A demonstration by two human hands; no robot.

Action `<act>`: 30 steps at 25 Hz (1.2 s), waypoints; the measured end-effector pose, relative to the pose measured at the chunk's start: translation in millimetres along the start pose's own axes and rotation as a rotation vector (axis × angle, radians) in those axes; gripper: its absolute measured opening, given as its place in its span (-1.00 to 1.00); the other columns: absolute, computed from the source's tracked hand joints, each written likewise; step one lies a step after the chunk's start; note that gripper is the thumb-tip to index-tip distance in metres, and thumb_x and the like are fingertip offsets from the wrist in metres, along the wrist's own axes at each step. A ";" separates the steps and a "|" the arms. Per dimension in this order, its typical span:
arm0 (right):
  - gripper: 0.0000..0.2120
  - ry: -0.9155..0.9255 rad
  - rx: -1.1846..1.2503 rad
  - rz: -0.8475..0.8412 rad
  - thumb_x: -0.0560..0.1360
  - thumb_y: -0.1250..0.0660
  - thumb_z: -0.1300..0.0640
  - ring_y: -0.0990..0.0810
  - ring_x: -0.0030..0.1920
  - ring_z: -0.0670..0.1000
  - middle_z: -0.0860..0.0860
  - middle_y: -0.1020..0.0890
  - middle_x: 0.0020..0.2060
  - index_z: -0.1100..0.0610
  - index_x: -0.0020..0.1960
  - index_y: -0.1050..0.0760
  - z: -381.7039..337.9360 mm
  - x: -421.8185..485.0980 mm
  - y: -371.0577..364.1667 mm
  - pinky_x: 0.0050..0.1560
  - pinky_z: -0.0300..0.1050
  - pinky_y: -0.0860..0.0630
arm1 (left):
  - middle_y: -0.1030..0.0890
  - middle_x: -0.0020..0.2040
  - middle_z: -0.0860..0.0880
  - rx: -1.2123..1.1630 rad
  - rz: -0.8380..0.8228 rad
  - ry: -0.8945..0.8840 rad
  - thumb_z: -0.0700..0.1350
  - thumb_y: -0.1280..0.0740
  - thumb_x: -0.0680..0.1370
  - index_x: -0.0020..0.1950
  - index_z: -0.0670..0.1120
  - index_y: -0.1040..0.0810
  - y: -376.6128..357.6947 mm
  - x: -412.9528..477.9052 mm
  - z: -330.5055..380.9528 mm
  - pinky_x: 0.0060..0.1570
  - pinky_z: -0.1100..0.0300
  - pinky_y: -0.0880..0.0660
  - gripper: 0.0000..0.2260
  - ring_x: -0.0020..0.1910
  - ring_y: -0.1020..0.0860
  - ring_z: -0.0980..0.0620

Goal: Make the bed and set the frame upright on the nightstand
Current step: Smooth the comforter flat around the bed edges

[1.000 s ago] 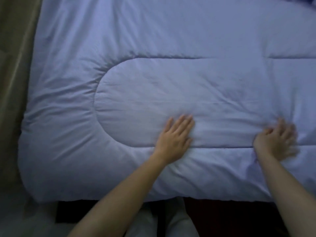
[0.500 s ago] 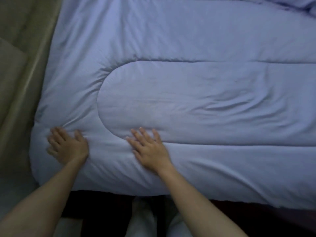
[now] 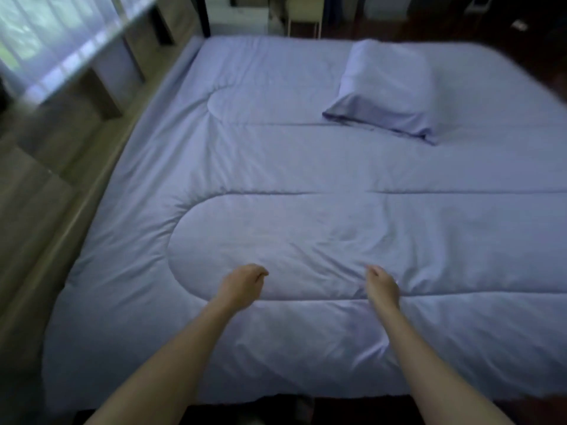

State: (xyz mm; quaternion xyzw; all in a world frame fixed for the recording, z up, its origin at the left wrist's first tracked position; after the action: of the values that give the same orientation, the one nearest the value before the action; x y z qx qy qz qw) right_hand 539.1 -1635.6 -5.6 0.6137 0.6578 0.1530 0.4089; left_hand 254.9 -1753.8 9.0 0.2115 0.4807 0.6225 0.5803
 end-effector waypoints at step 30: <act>-0.79 0.563 0.400 0.062 0.53 -0.25 0.18 -0.64 -0.32 -0.10 0.00 -0.69 -0.33 0.11 -0.20 -0.62 3.0 123.5 333.3 -0.27 -0.36 -0.49 | -0.64 -0.32 0.07 -0.638 0.222 -0.355 -0.15 -0.22 0.57 -0.04 -0.03 -0.58 -4.2 113.6 450.5 -0.18 0.19 -0.54 -0.86 -0.29 -0.62 0.09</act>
State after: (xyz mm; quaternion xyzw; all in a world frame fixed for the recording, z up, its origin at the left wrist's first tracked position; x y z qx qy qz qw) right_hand 779.5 -1454.7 183.7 0.6350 0.7429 0.1967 0.0785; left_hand 600.1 -1490.3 174.0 0.1756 0.1292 0.7534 0.6204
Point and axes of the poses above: each hand's wrist, its own x-axis towards the middle knuckle, its own y-axis out of the back of the hand, z = x × y, the point moved 4 cm from there along x, towards the middle knuckle
